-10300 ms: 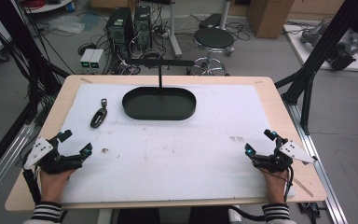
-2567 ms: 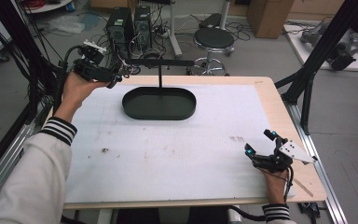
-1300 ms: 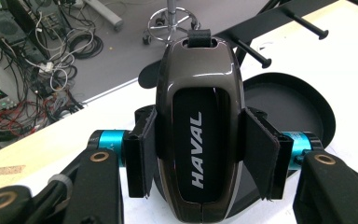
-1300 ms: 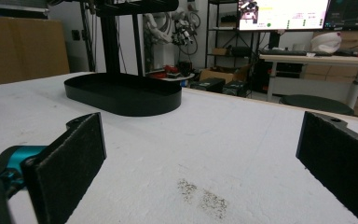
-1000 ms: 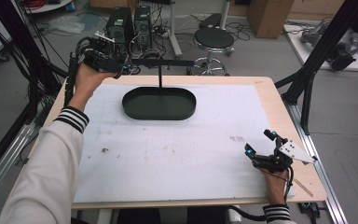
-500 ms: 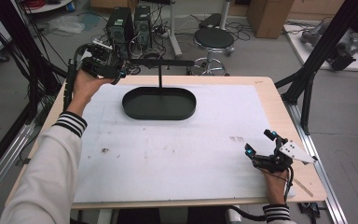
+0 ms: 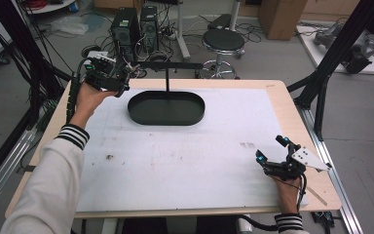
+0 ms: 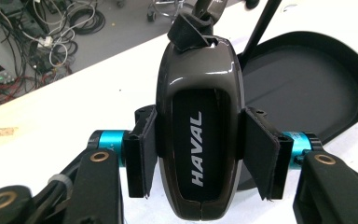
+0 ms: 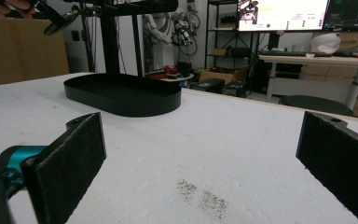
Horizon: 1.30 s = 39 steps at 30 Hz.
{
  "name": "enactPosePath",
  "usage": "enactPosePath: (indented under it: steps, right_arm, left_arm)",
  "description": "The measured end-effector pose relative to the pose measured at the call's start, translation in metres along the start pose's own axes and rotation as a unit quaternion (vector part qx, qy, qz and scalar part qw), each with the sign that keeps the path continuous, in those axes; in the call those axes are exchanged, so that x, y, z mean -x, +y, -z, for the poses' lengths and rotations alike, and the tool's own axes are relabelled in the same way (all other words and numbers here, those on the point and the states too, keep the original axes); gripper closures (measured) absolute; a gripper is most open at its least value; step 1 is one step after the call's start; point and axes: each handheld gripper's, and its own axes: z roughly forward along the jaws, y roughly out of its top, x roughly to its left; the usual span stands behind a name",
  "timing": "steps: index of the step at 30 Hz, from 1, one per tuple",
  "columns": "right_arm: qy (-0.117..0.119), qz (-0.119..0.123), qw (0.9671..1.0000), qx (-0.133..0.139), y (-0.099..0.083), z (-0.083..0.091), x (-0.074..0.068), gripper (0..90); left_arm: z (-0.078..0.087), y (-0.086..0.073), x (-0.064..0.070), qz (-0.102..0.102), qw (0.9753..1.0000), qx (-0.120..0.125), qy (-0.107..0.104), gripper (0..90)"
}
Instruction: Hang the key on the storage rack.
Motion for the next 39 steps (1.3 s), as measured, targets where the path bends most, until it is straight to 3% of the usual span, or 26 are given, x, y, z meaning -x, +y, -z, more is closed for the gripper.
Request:
enactPosePath:
  steps: [9, 15, 18, 23, 28, 29, 31, 33, 34, 37, 39]
  right_arm:
    - [0.0, 0.0, 1.0, 0.002, 0.0, 0.0, 0.0, 0.3]
    - [0.001, 0.0, 1.0, 0.001, 0.0, 0.0, 0.001, 0.3]
    - [0.001, 0.0, 1.0, 0.001, 0.0, 0.0, 0.001, 0.3]
    - [0.002, -0.001, 1.0, 0.001, 0.0, 0.0, 0.001, 0.3]
    - [0.001, 0.001, 1.0, -0.001, 0.0, 0.0, 0.001, 0.3]
    - [0.001, 0.002, 1.0, -0.001, 0.0, 0.0, 0.001, 0.3]
    - [0.001, 0.001, 1.0, -0.001, 0.0, 0.0, 0.001, 0.3]
    - [0.001, 0.001, 1.0, -0.001, 0.0, 0.0, 0.001, 0.3]
    - [0.001, 0.001, 1.0, -0.001, 0.0, 0.0, 0.001, 0.3]
    - [0.003, 0.001, 1.0, 0.0, 0.0, 0.0, 0.001, 0.3]
    - [0.002, 0.001, 1.0, -0.001, 0.0, 0.0, 0.001, 0.3]
  left_arm:
    - [-0.019, -0.003, 0.0, -0.007, 0.9997, -0.019, 0.01, 48.6]
    - [-0.032, -0.004, 0.001, -0.026, 0.9995, -0.015, 0.008, 48.6]
    - [-0.04, -0.008, -0.003, -0.048, 0.9988, 0.0, -0.007, 48.6]
    - [-0.045, -0.021, -0.011, -0.035, 0.9981, 0.046, -0.022, 48.5]
    - [-0.047, -0.03, -0.013, -0.029, 0.9958, 0.071, -0.05, 48.0]
    - [-0.047, -0.031, -0.013, -0.029, 0.995, 0.076, -0.058, 46.6]
    - [-0.047, -0.03, -0.013, -0.036, 0.9934, 0.088, -0.064, 30.8]
    - [-0.045, -0.031, -0.009, -0.078, 0.9912, 0.091, -0.056, 18.2]
    - [-0.042, -0.033, -0.008, -0.087, 0.9896, 0.101, -0.056, 15.9]
    - [-0.032, -0.044, -0.007, -0.07, 0.9828, 0.165, -0.045, 5.7]
    - [-0.023, -0.052, -0.009, -0.057, 0.9777, 0.195, -0.055, 2.9]
